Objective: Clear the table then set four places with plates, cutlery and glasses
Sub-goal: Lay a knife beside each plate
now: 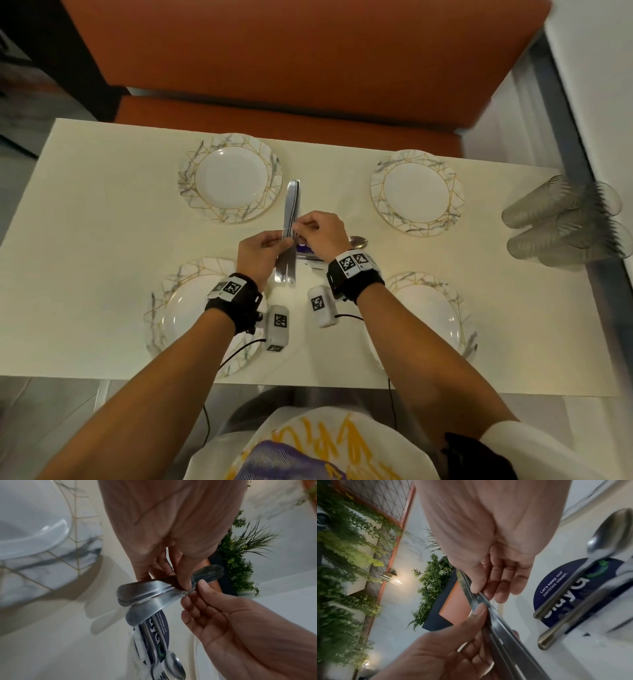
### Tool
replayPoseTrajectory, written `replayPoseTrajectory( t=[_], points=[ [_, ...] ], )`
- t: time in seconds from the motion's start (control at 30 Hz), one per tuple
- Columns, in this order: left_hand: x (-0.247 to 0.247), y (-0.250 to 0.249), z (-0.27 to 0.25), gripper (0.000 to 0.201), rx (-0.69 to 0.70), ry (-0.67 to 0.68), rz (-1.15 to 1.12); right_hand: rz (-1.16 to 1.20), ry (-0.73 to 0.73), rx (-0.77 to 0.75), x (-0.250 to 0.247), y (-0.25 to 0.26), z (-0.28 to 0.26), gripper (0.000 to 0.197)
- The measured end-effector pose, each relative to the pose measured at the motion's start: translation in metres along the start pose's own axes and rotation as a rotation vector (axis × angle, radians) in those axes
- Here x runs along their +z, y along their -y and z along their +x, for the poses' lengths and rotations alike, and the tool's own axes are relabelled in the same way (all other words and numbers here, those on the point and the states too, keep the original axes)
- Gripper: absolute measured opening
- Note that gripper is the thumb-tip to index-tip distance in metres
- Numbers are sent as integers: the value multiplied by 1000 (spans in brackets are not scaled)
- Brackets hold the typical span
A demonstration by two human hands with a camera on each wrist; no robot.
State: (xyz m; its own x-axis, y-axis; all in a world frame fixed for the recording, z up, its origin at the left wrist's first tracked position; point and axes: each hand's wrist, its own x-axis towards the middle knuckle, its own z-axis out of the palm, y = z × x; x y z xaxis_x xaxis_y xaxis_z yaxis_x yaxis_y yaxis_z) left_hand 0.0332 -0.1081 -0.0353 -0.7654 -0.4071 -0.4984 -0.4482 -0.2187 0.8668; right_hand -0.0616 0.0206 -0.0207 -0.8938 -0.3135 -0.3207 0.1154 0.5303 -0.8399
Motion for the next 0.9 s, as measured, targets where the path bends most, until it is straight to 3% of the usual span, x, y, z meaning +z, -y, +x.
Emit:
replayPoseTrajectory(
  t=[0.27,0.4,0.7,0.8,0.9],
  points=[
    [-45,23,-27,20,-75,-69,-82,111,69,141,30,-31,-52,15],
    [-67,39,-35,20,-107,-91,-43,-15,67,229,55,-59,-87,14],
    [-77,47,-44,21,-124,-67,-79,-294,-43,224,70,-86,-110,11],
    [-79,47,-45,23,-126,-62,-91,-466,-83,62,70,-92,-119,15],
    [-79,46,-43,22,-125,-55,-88,-677,-67,-204,63,-99,-127,45]
  ],
)
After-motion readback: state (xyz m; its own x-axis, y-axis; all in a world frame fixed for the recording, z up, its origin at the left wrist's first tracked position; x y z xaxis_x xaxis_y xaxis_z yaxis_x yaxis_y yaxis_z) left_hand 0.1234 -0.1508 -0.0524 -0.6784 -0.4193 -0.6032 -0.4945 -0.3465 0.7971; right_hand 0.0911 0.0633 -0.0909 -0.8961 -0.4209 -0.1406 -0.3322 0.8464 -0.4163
